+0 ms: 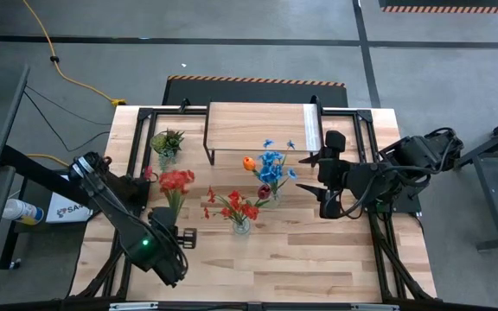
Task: Pick and place flowers into a vace then onto a shelf
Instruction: Put the orange flowers into the bottom transparent vase
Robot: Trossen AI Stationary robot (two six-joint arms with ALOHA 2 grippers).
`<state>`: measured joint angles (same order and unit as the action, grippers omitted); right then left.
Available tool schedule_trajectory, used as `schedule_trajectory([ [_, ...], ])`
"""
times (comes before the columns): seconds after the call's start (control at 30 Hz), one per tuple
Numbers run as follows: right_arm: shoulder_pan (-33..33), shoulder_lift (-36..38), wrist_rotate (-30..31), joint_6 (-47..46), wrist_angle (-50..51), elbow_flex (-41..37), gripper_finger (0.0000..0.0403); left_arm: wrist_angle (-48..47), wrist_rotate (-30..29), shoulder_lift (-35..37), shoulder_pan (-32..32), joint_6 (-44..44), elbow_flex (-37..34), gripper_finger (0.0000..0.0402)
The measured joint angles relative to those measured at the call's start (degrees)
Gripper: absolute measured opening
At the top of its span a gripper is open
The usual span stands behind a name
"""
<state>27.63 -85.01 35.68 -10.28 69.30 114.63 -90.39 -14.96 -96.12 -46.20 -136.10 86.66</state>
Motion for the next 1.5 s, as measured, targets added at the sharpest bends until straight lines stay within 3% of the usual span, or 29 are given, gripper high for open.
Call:
schedule_trajectory([
  [0.3, -0.01, 0.0, 0.05, -0.13, -0.16, 0.0, 0.0245, 0.45, -4.38, 1.83, 0.0, 0.49, -0.08, 0.0025],
  [0.57, 0.0, 0.01, 1.25, 0.0, -0.15, 0.0, 0.0245, 0.31, -15.29, 4.22, 0.02, 1.06, -0.05, 0.0025],
  [0.83, 0.0, 0.0, 1.01, -0.14, -0.16, 0.0, 0.0245, 0.24, -10.92, 5.4, -2.45, 2.2, 0.15, 0.0025],
  [1.03, -0.01, 0.0, 1.29, 0.3, -0.14, 0.0, 0.0245, 0.21, -17.47, 8.69, -6.79, 0.27, 0.78, 0.0025],
  [1.2, 0.01, 0.0, 1.26, 1.17, -0.14, 0.0, 0.0245, 0.22, -18.33, 11.02, -10.43, -1.87, 0.76, 0.0025],
  [1.4, 0.0, 0.0, 1.08, 0.13, -0.14, 0.01, 0.0245, 0.3, -29.52, 12.47, -12.41, -1.65, 0.76, 0.0025],
  [1.5, 0.01, 0.0, 0.97, -0.2, -0.14, 0.0, 0.0245, 0.39, -32.43, 12.72, -12.39, -0.47, 0.76, 0.0025],
])
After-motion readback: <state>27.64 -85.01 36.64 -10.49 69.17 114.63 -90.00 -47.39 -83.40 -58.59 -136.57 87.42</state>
